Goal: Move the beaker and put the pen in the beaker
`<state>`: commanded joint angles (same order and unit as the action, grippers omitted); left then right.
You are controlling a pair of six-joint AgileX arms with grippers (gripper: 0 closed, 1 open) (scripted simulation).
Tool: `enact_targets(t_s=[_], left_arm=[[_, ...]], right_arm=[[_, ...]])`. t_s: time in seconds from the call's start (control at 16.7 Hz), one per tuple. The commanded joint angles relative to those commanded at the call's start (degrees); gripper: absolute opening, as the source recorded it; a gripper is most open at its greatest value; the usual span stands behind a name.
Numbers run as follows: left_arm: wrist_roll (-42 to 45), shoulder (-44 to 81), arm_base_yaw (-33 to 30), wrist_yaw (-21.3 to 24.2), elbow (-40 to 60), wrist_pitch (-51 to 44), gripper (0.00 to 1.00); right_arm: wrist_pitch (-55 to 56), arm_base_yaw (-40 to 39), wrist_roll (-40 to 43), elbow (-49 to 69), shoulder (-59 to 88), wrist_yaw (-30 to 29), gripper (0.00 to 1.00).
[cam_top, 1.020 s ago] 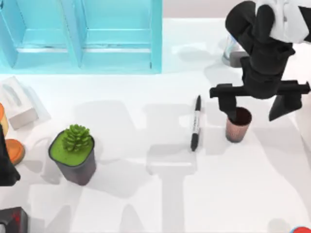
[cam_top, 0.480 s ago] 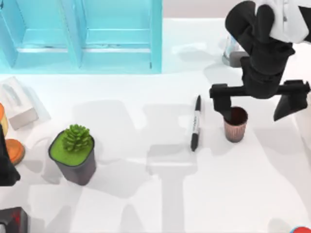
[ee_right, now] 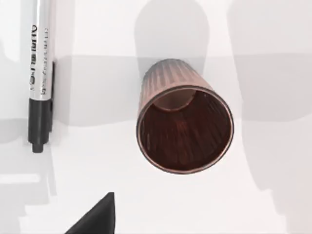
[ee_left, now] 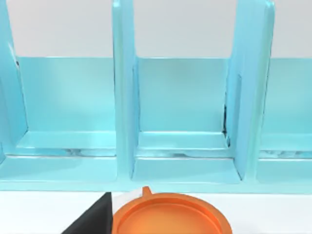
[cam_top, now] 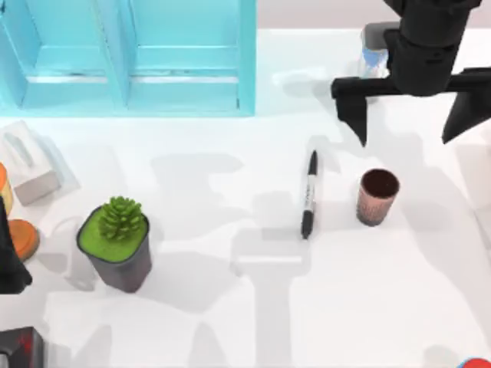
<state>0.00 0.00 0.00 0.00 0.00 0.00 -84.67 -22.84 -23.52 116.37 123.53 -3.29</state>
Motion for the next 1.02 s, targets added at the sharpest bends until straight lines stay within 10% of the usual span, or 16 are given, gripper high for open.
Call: enact_targets(t_s=[1.02], left_arm=[[0.0,0.0,0.0,0.0,0.0,0.0,1.00]], right_arm=[[-18.6,-2.5,-4.7,25.9,7.7,-0.9,1.00]])
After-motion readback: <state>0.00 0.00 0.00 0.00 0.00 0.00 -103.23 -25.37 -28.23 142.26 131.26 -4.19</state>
